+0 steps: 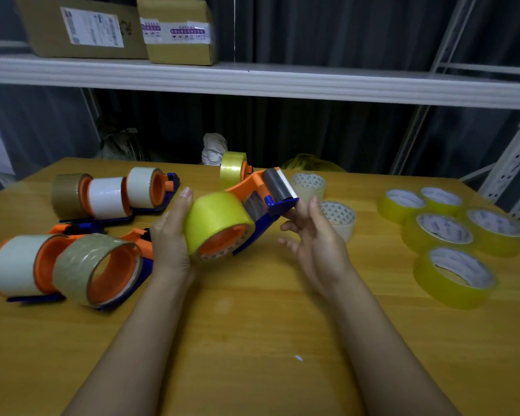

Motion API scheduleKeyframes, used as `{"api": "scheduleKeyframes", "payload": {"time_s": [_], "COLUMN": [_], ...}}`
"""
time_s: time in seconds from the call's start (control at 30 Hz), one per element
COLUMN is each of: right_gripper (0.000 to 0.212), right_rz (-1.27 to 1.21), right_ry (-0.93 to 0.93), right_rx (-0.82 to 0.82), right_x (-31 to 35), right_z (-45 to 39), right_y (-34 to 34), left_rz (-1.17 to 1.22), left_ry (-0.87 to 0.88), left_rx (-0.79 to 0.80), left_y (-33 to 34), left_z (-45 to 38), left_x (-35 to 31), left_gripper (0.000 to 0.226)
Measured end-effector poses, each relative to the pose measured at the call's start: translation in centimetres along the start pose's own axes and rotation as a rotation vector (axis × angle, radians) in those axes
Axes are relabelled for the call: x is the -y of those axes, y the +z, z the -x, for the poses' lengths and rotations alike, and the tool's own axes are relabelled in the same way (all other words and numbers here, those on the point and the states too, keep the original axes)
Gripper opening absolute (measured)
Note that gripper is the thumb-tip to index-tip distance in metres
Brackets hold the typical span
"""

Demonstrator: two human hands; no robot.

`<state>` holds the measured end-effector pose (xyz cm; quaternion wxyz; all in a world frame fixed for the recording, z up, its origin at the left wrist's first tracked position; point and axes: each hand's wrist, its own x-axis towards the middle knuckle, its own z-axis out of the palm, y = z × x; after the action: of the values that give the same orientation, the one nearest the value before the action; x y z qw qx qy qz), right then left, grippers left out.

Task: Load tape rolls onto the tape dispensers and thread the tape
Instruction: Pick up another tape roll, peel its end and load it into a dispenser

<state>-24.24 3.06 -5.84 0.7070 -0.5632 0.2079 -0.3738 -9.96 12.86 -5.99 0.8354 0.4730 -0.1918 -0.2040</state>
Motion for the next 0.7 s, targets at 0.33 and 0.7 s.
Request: {"api": "scheduleKeyframes", "payload": {"time_s": [0.33, 0.7], "right_gripper": [0.062, 0.069], "right_rz": [-0.420, -0.110], "right_ry": [0.174, 0.164], "right_rx": [0.205, 0.000], "right_x": [0.0, -1.3], "right_z": [-0.2, -0.8], "right_y": [-0.7, -0.2], "left_rz": [0.011, 0.027], "left_ry": [-0.036, -0.068], "left_rx": [-0.053, -0.116], "left_y": [0.1, 0.9], "left_z": [-0.4, 0.1], "left_x": [0.6, 0.0], "left_gripper": [0.019, 0.021]}}
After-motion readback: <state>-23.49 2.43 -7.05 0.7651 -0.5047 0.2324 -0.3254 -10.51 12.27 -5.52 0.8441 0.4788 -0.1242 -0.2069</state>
